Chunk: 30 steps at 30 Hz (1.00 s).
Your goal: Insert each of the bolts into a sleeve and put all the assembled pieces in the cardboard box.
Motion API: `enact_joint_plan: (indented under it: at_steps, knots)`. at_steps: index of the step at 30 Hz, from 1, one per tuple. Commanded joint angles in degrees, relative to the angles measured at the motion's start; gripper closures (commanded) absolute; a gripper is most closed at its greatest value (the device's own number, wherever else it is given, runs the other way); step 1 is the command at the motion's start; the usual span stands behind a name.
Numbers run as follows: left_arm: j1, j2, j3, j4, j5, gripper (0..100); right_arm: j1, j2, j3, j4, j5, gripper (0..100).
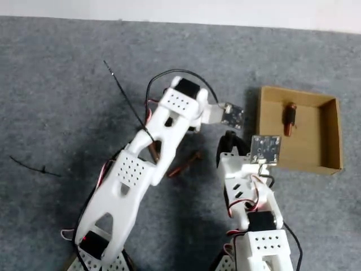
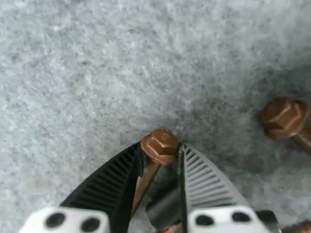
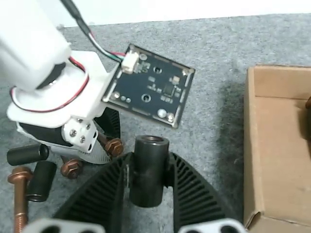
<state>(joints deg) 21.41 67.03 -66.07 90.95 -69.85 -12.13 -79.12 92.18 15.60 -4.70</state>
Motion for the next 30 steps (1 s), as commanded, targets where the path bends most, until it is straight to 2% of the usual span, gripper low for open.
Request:
enact_joint_plan:
  at_steps: [1, 3, 10, 15, 24, 30]
  knots:
    - [-0.75, -0.40, -0.84, -0.18, 1.49, 100, 0.40, -1.01, -0.66, -2.24, 0.62, 99.3]
    - [-0.66, -0.66, -1.36, -0.26, 4.48, 100, 0.40, -1.01, -0.66, -2.24, 0.70, 99.3]
    - [-0.92, -1.27, -15.52, 4.48, 12.84, 100, 0.40, -1.01, -0.66, -2.33, 0.70, 99.3]
    - [-0.66, -1.45, -30.29, 6.95, 25.32, 100, 0.40, -1.01, -0.66, -2.33, 0.70, 99.3]
    - [-0.75, -9.98, -29.49, 6.95, 43.96, 100, 0.40, -1.01, -0.66, -2.95, 0.70, 99.3]
    - [-1.10, -15.78, -29.41, 7.03, 63.74, 100, 0.40, -1.01, 1.98, -8.75, 0.70, 99.3]
